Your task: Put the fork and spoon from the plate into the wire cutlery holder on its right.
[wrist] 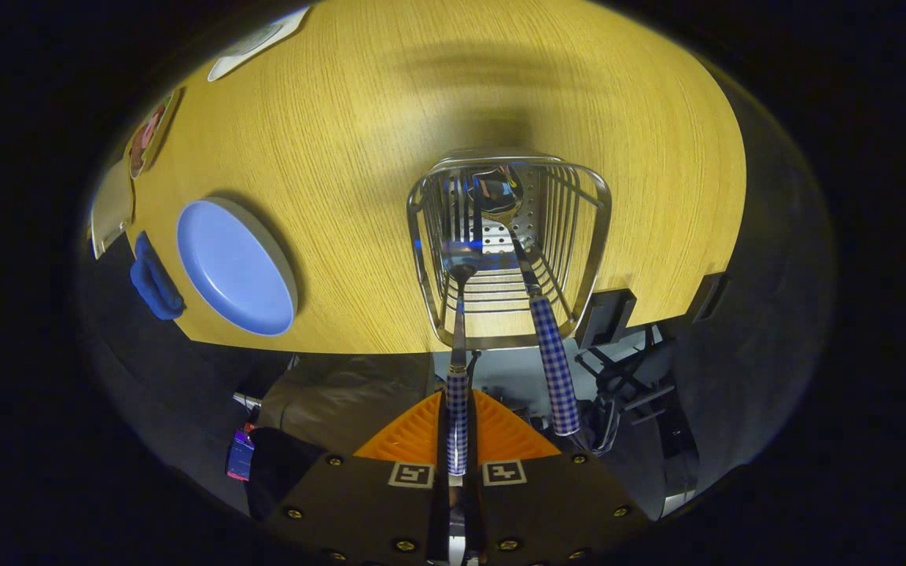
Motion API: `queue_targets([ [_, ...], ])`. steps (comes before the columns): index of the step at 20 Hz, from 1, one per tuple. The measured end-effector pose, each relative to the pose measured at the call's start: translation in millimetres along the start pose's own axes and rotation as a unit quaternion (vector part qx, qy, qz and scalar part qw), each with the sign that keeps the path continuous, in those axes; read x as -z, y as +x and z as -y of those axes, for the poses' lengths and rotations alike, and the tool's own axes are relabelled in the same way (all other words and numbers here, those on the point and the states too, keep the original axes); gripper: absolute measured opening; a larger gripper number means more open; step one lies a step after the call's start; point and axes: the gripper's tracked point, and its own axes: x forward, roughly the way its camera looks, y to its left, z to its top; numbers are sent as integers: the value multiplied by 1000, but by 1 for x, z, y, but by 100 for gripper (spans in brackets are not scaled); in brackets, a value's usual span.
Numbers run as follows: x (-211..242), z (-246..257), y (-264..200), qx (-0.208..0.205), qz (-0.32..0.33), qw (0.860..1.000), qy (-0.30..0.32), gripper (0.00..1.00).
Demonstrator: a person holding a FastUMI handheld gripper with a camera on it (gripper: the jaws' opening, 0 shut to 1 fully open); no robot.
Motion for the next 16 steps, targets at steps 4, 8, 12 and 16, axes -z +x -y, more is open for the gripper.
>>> queue_targets([
  [4, -1, 4, -1, 15, -28, 999, -6, 8],
  [8, 1, 7, -3, 17, -54, 998, -10, 8],
  [12, 1, 9, -3, 17, -55, 998, -7, 8],
  [16, -4, 10, -6, 17, -28, 999, -4, 11],
])
